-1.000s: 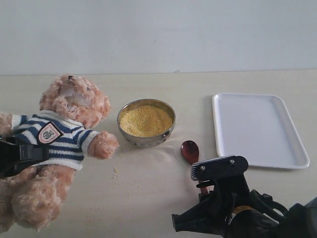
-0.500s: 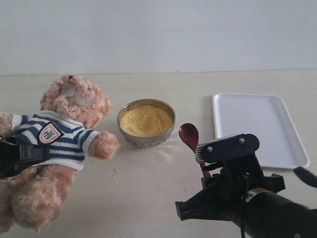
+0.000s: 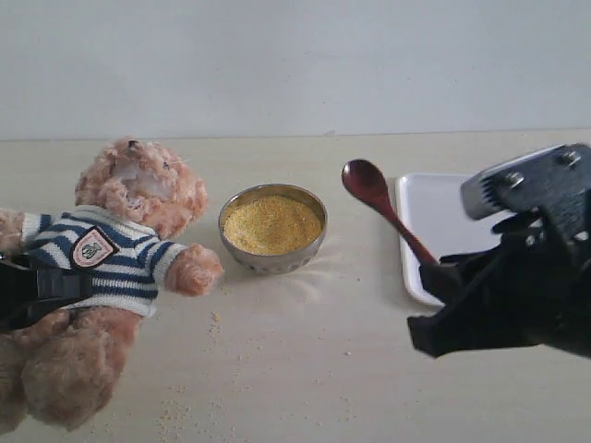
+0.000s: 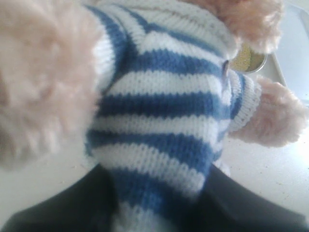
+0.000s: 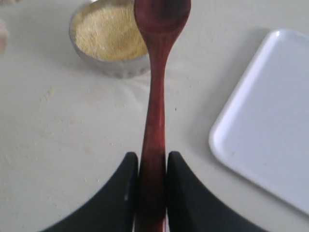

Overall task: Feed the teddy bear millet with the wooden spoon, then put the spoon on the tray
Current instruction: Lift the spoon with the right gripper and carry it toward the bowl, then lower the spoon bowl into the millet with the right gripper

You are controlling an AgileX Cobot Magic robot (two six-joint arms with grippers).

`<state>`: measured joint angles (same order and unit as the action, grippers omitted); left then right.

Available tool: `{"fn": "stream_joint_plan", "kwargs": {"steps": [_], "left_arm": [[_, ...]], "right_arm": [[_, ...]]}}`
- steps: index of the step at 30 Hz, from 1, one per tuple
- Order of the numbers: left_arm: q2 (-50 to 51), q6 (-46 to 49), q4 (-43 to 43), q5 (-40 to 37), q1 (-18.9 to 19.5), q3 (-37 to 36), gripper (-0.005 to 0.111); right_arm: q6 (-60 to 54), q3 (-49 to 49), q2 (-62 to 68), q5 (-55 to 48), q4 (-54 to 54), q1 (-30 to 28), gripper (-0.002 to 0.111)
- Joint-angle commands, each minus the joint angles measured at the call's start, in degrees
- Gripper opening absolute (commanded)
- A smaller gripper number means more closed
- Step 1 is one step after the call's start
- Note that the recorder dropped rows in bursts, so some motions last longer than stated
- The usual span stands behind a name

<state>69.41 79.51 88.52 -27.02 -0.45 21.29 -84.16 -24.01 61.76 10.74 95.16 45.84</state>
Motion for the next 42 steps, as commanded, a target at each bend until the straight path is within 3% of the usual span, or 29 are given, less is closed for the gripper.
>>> {"fn": "stream_joint_plan", "kwargs": {"steps": [1, 6, 8, 15, 19, 24, 27, 31, 38, 42], "left_arm": [[-0.56, 0.24, 0.36, -1.10, 0.12, -0.08, 0.005], [-0.56, 0.24, 0.36, -1.10, 0.12, -0.08, 0.005], [-0.56, 0.24, 0.36, -1.10, 0.12, -0.08, 0.005], [-0.56, 0.24, 0.36, -1.53, 0.12, -0.08, 0.005], [-0.56, 0.24, 0.36, -1.53, 0.12, -0.08, 0.005], [-0.56, 0.24, 0.36, -1.53, 0.12, -0.08, 0.005], [-0.56, 0.24, 0.36, -1.53, 0.12, -0.08, 0.005], [-0.56, 0.24, 0.36, -1.53, 0.12, -0.08, 0.005], [-0.56, 1.16, 0.36, -1.06, 0.12, -0.08, 0.005], [-0.56, 2.00, 0.36, 4.42, 0.12, -0.08, 0.005]], "right_arm": [[-4.04, -0.81, -5.45, -13.69, 0.41, -12.65, 0.000], [-6.37, -5.11, -5.67, -29.47, -6.04, -24.26, 0.000], [-12.65, -7.91, -5.67, -32.16, -7.70, -28.02, 0.000], [-37.06, -13.67, -5.36, -17.92, -7.84, -29.33, 0.000], [-37.64, -17.03, -0.83, -23.88, -10.57, -29.33, 0.000], [-29.29, -24.07, 9.98, -30.49, -13.20, -29.33, 0.000], [-18.26, -27.07, 13.16, -42.43, -23.11, -29.33, 0.000], [-6.69, -28.78, 16.12, -49.17, -35.64, -29.33, 0.000], [-2.82, -28.78, 18.51, -60.54, -32.67, -29.33, 0.000], [-2.28, -28.78, 18.65, -66.82, -23.92, -29.33, 0.000]]}}
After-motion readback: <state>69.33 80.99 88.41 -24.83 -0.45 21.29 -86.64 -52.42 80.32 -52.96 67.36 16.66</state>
